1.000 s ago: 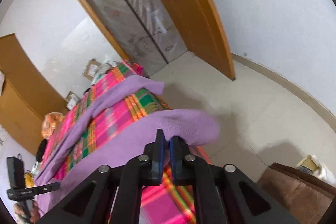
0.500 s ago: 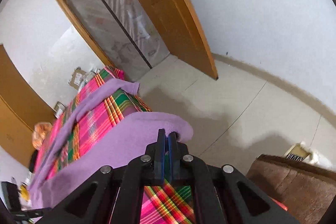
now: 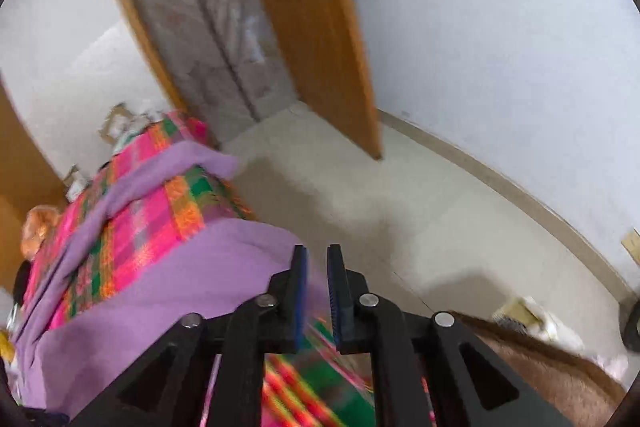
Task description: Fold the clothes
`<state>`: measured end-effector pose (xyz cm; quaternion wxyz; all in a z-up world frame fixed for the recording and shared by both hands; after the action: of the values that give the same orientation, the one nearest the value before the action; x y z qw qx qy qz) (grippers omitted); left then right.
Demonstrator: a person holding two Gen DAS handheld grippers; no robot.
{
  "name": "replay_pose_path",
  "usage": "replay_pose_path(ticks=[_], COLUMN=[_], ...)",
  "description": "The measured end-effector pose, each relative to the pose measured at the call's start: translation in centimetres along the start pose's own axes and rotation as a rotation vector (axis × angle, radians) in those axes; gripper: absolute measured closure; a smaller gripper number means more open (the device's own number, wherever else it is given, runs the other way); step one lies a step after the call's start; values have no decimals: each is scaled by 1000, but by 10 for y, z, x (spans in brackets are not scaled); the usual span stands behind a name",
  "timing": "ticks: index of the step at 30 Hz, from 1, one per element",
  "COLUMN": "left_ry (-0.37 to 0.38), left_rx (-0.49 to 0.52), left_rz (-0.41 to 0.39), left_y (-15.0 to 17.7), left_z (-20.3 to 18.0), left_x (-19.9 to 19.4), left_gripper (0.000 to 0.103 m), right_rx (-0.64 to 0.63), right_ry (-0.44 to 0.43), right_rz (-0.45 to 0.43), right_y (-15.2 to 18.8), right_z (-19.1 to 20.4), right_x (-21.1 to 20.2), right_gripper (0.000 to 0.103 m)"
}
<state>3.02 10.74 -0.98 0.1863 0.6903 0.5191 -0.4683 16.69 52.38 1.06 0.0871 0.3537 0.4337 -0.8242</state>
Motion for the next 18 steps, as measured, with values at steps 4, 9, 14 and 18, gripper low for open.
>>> replay_pose_path(ticks=[4,9,14,18], left_ry=[9,-6,-10,8], left_rx=[-3,-16,-12,-37], left_rz=[1,4,5,2], left_y=[-1,-5,-6,-10], left_z=[1,4,3,5], left_x=[1,-1,1,3], left_gripper=[60,60,60,60], right_rx=[-57,-99,-80,-119], right_ry=[-105,-173,-228,-198], right_rz=[110,215,261,214], right_y=[-10,-14,-20,-20], right_z=[21,31,33,37], right_x=[41,83,98,96], right_gripper=[69,61,63,83])
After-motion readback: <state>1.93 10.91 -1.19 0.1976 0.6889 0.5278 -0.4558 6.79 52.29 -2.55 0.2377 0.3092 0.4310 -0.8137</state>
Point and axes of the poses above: each gripper's, at about its wrist camera, not at the fingertips, and x roughly the way its jaws point, z to its left, y to its underside, the point moved 1 cm from there along x, roughly the way its jaws point, and after that the axes turned 8 degrees about -y, right-handed, at the moved point
